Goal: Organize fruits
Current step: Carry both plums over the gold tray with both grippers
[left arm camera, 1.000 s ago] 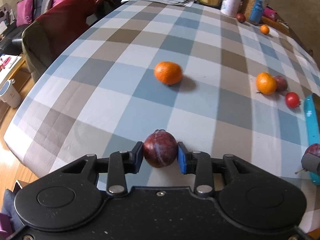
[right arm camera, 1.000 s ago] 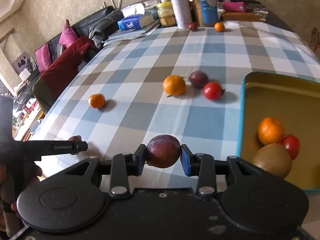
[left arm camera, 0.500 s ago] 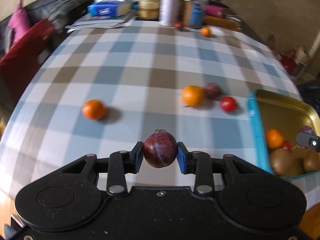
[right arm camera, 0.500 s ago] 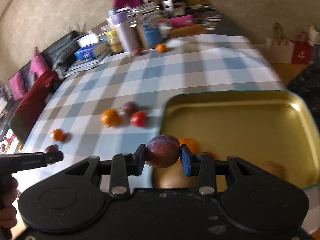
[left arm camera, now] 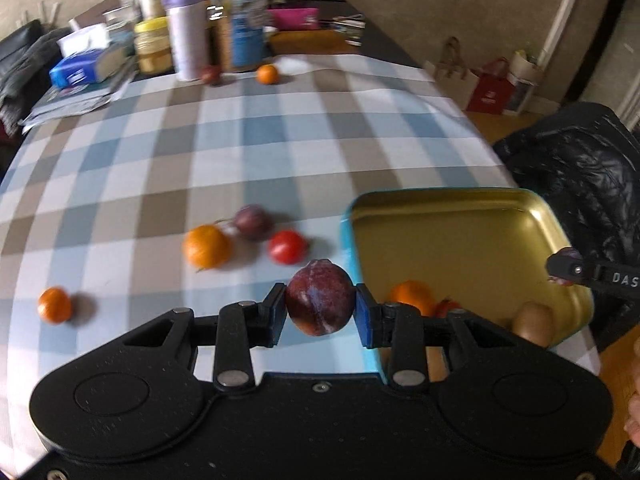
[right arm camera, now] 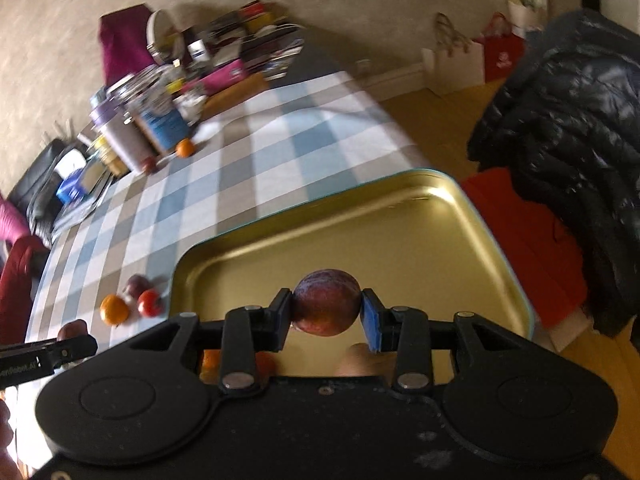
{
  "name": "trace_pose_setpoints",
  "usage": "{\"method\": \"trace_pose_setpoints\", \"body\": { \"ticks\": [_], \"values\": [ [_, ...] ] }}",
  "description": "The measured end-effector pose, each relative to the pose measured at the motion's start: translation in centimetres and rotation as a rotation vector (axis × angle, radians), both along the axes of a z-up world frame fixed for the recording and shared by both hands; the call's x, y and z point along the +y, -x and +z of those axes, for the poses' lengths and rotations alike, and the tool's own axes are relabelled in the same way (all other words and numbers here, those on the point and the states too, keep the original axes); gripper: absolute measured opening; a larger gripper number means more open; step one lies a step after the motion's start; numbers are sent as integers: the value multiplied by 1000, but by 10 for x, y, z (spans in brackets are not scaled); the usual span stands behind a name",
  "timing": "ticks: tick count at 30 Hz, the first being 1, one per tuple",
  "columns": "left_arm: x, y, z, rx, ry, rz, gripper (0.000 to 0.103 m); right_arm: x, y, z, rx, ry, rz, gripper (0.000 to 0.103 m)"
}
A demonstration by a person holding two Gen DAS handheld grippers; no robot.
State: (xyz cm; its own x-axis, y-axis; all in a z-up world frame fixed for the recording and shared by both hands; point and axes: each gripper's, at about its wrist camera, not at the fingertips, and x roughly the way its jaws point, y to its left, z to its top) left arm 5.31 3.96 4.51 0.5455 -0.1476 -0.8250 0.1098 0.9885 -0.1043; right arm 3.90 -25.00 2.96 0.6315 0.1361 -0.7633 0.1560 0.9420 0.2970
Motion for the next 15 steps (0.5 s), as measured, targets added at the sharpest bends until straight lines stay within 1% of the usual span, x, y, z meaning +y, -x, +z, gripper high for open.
{"method": "trace_pose_setpoints", "body": {
  "ticks": [4, 8, 15],
  "values": [
    [-28, -14, 0, 6, -16, -34, 44, -16, -1, -3, -8, -30, -39, 39],
    [-52, -27, -6, 32, -20, -63, 44, -27, -2, -5, -5, -43, -45, 39],
    [-85, -45, -19, 70, -21, -97, 44, -38, 1, -8, -19, -16, -52, 39]
  ]
}}
